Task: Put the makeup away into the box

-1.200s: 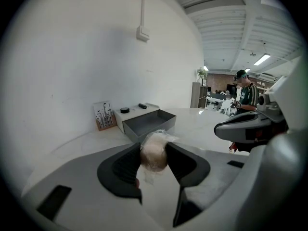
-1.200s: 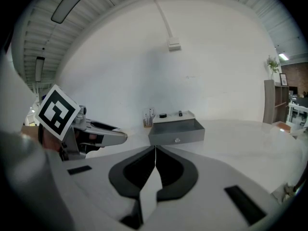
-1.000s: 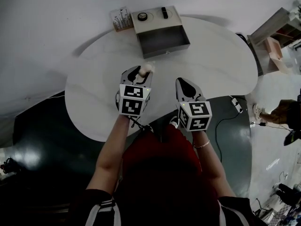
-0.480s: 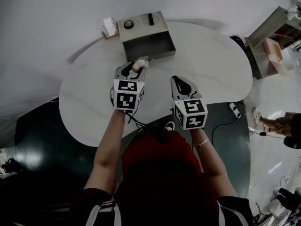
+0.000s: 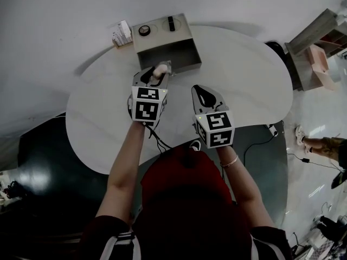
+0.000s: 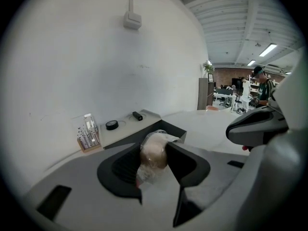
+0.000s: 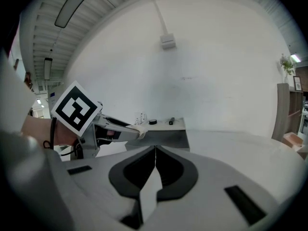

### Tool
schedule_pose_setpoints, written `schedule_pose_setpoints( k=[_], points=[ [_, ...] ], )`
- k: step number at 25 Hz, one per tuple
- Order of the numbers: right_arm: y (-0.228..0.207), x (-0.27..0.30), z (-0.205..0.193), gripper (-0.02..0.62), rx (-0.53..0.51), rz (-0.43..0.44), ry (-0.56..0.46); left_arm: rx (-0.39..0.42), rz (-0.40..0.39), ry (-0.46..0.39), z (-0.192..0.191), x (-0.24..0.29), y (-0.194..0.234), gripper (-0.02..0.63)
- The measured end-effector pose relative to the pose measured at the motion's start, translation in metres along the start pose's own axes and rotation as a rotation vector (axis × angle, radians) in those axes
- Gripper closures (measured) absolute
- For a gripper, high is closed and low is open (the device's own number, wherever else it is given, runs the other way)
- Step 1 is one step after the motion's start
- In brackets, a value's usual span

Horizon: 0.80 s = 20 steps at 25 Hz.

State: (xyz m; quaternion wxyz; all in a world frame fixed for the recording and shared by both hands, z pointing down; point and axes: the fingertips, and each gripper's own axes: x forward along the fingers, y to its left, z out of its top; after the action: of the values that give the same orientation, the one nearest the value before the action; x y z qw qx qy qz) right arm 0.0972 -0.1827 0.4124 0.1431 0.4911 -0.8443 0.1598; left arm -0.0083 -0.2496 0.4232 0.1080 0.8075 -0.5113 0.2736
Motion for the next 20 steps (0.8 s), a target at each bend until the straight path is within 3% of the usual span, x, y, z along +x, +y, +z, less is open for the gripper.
schedule_pose_setpoints(
  k=[12, 20],
  points=[
    [-0.017, 0.049, -0.01, 0.58, 0.036, -0.019, 0.066, 0.027, -0.06, 0.031, 0.009, 0.064, 0.015, 0.419],
    [-0.025, 0.069, -0.012, 0.58, 0.055, -0.024, 0.078, 0.053, -0.111, 0.11, 0.006, 0.096, 0.012, 0.419]
  ],
)
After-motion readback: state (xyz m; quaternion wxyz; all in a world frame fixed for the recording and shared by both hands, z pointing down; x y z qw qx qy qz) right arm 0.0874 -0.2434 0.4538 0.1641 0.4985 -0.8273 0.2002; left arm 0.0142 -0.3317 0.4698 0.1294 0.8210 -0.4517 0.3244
